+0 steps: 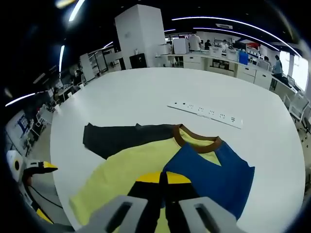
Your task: Fold the garment on the visible template until the final outline fits inside the template.
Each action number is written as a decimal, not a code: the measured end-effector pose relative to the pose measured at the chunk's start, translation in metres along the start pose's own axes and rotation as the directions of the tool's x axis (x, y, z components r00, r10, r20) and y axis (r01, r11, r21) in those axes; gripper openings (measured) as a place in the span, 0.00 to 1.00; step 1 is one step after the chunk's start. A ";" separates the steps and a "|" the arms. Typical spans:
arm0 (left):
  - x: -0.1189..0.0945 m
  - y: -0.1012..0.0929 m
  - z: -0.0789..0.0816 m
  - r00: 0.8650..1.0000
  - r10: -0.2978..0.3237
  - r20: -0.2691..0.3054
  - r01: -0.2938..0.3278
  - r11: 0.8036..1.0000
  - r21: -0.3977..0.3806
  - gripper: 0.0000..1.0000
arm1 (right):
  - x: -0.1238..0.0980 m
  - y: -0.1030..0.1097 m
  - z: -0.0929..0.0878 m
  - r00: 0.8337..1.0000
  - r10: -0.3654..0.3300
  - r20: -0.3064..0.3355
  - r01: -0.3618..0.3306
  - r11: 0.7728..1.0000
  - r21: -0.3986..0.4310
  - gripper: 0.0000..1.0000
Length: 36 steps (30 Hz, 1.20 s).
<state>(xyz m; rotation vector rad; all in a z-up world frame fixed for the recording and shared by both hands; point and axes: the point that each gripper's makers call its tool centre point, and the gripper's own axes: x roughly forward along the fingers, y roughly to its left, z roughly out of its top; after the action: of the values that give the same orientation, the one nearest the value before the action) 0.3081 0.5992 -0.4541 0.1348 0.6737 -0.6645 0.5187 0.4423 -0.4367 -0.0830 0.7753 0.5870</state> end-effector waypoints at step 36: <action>0.004 0.001 -0.013 1.000 -0.007 -0.023 0.006 1.000 -0.021 0.99 | 0.055 0.031 -0.026 0.996 0.062 -0.057 -0.062 0.998 0.006 0.00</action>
<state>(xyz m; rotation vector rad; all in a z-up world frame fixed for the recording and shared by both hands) 0.3043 0.6019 -0.4666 0.1213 0.7033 -0.6629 0.5167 0.4870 -0.4890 -0.0718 0.8368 0.6440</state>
